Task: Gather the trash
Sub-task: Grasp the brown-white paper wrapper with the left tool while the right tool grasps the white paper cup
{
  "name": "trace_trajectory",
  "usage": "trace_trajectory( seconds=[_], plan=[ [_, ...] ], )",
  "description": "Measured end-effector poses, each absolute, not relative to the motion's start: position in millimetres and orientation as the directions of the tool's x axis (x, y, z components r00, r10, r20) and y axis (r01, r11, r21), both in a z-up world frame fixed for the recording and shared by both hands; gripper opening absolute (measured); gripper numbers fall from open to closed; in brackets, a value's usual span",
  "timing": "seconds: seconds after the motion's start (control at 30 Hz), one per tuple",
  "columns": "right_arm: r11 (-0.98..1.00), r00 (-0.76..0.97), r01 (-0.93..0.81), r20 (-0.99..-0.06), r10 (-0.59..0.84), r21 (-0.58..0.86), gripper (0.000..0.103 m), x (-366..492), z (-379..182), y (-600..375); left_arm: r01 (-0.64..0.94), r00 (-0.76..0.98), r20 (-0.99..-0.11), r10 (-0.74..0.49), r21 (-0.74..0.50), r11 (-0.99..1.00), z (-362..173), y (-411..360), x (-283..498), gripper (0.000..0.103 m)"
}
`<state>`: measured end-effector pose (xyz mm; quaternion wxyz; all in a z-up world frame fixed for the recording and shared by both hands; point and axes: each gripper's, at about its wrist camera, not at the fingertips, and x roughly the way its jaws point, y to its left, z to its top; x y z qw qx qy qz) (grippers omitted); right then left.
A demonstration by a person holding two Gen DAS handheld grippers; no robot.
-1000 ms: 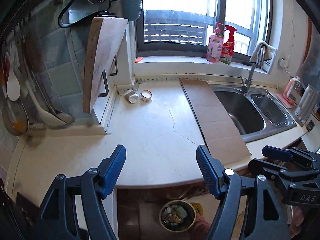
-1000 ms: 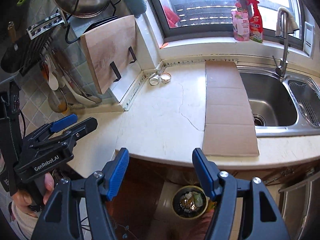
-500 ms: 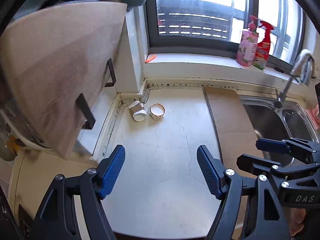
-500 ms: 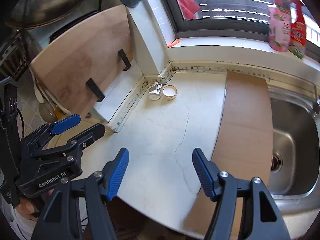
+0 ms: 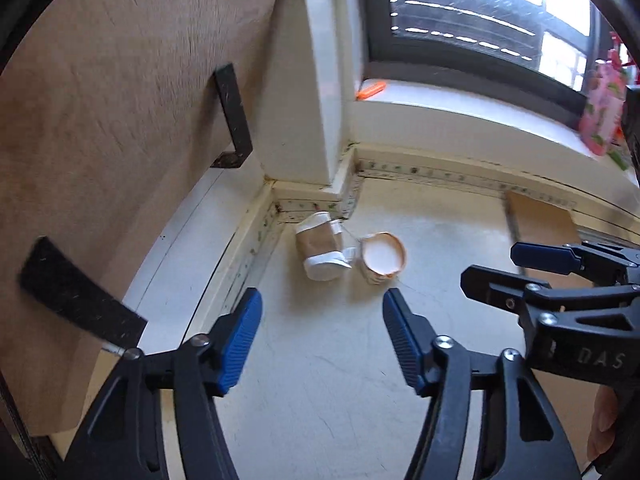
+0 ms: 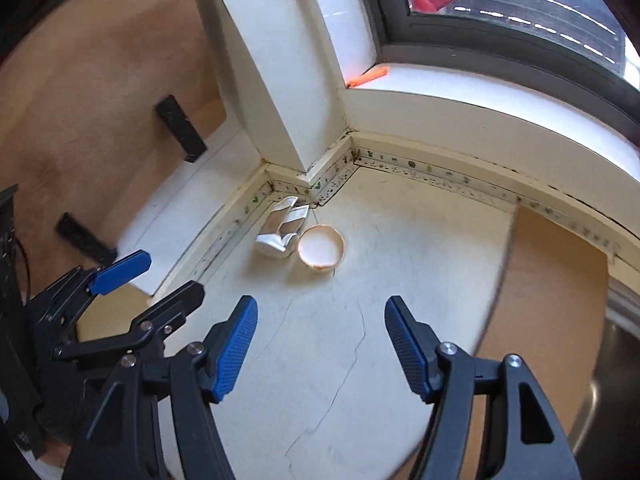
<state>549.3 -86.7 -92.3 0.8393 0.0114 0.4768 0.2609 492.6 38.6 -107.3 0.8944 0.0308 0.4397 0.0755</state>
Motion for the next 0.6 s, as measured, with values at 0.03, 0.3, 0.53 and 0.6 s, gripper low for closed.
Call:
trace_trajectory(
  seconds=[0.03,0.3,0.53,0.6],
  plan=[
    [0.863,0.402,-0.429,-0.798,0.449,0.269,0.067,557,-98,-82,-0.122,0.596,-0.783,0.179,0.132,0.984,-115,41,498,0.055],
    [0.845,0.339,-0.478,-0.837,0.429,0.24,0.067,610,-148,-46,-0.215,0.555,-0.807,0.204,0.097,0.972,-148,64,524,0.042],
    [0.828,0.32,-0.524,-0.854,0.41,0.2,0.067,622,-169,-25,-0.234,0.536,-0.821,0.196,0.079,0.969,-158,75,536,0.041],
    [0.827,0.329,-0.534,-0.857,0.397,0.178,0.067,625,-173,-18,-0.235,0.532,-0.825,0.19,0.071,0.969,-159,76,538,0.041]
  ],
)
